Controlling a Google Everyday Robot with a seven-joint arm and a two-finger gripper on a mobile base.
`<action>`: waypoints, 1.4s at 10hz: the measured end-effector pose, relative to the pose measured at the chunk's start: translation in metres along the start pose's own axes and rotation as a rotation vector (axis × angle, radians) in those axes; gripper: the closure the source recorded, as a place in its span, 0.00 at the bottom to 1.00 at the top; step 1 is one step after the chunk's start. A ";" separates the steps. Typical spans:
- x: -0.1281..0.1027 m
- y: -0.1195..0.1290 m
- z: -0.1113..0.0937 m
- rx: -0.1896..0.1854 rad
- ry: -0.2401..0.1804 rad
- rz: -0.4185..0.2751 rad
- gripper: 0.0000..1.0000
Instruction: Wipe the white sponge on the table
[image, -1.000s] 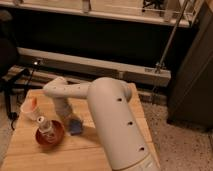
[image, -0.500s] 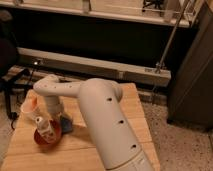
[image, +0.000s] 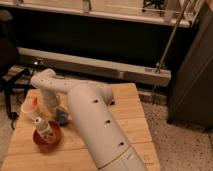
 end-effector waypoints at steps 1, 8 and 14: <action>0.012 -0.002 -0.003 -0.001 0.003 -0.002 1.00; 0.063 0.049 -0.023 -0.011 0.020 0.108 1.00; 0.058 0.125 -0.027 -0.010 0.008 0.264 1.00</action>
